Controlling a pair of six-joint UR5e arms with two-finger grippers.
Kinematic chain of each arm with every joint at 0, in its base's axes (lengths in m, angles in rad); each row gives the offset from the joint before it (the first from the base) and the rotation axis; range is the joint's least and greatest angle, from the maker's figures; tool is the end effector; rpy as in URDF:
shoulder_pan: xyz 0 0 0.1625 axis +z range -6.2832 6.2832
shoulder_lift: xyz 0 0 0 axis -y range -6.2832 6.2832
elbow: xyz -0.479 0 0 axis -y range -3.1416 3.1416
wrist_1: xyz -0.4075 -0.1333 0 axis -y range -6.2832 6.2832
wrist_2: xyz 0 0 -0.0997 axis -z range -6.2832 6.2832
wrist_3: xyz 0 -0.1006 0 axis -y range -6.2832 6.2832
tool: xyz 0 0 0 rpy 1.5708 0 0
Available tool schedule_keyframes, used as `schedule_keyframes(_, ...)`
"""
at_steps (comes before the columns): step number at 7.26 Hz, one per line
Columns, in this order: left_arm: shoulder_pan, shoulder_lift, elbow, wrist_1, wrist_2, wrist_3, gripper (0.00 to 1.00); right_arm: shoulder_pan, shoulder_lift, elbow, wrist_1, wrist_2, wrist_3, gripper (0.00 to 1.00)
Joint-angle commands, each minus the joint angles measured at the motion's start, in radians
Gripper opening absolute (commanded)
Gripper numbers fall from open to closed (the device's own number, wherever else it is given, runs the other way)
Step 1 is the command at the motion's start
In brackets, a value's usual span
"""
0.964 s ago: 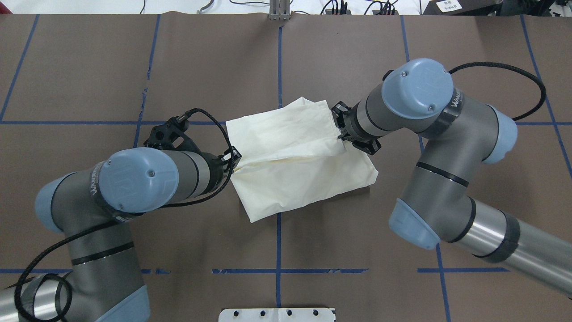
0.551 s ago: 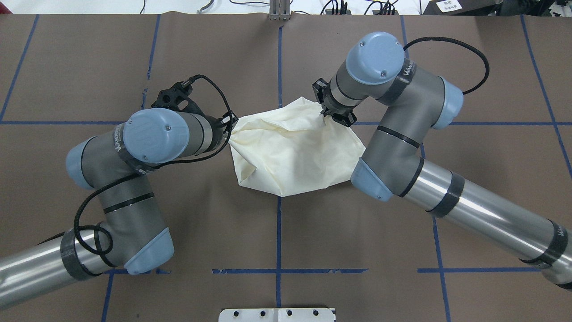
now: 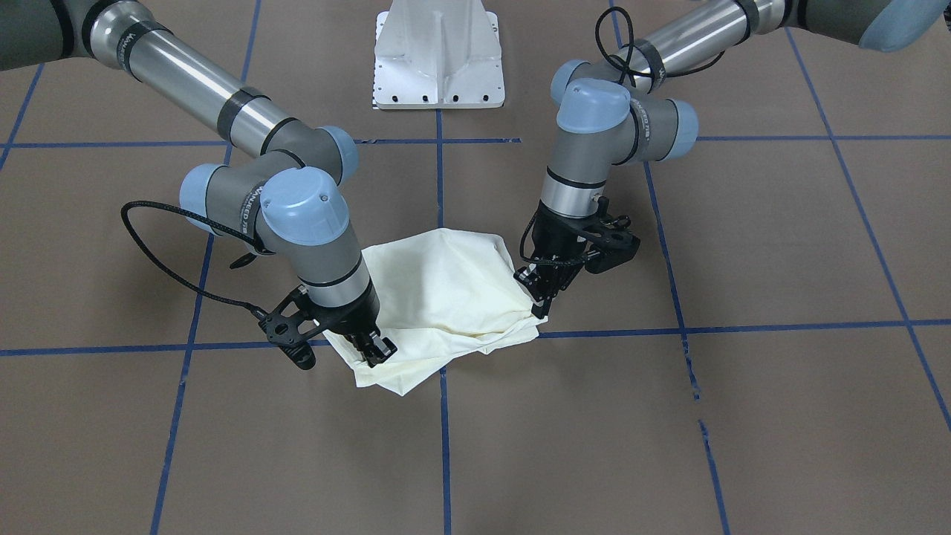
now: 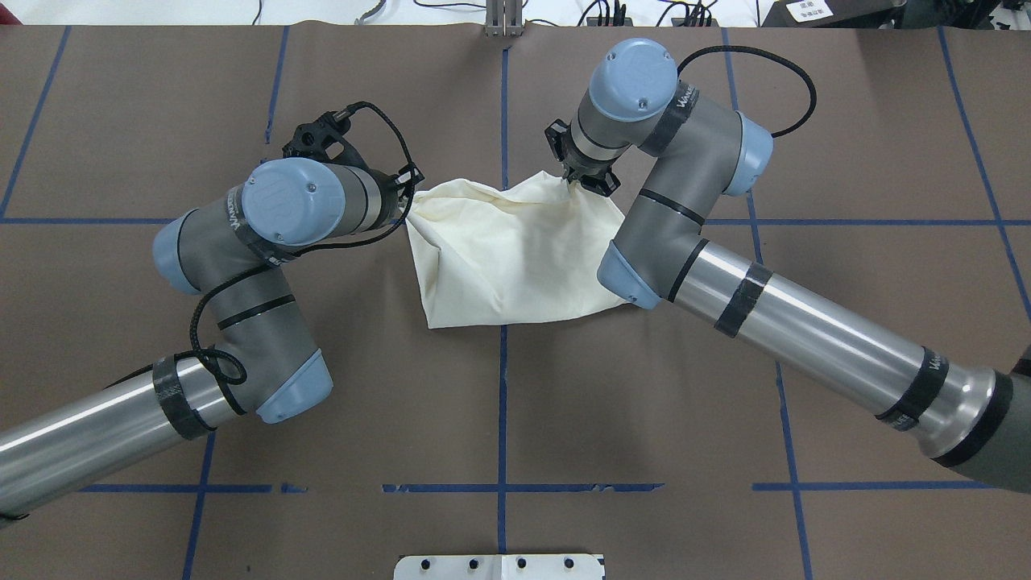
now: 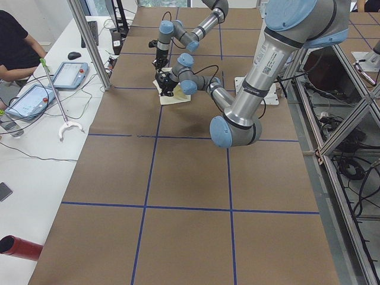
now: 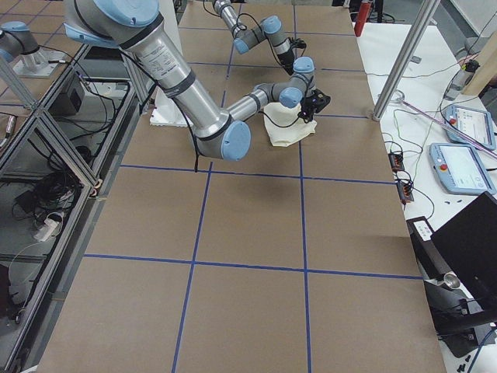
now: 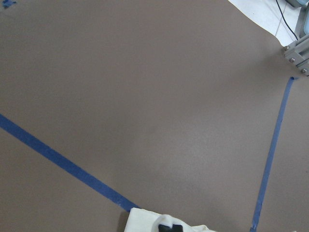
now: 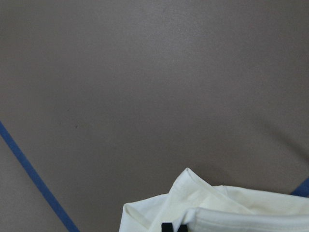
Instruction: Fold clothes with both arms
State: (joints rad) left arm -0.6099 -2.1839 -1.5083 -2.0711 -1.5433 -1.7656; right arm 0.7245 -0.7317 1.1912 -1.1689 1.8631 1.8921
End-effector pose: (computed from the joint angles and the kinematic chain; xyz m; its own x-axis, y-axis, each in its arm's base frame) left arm 0.5448 -0.5467 0.3045 0.2849 -0.4351 -0.8541 0.6598 0.7354 -0.1546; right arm -0.5746 -0.6479 0.2889 0.3141 0.6818 0.6606 -0.6009 0.6815 -0.4177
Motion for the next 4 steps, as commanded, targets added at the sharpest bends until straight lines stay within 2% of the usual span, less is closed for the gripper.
schedule_keyframes(1,-0.004,-0.002,0.019,-0.032,-0.001,0.038,0.04,0.001,0.012,-0.030,0.015,0.001,-0.008,0.00)
schedule_keyframes(2,-0.025,0.012,-0.005,-0.088,-0.018,0.049,0.16,0.001,0.012,-0.056,0.059,0.001,-0.008,0.00)
schedule_keyframes(3,-0.024,0.062,-0.068,-0.099,-0.117,0.058,0.23,0.003,0.012,-0.056,0.060,0.001,-0.007,0.00)
schedule_keyframes(4,-0.022,0.141,-0.172,-0.099,-0.180,0.057,0.22,0.004,0.014,-0.056,0.060,0.001,-0.007,0.00)
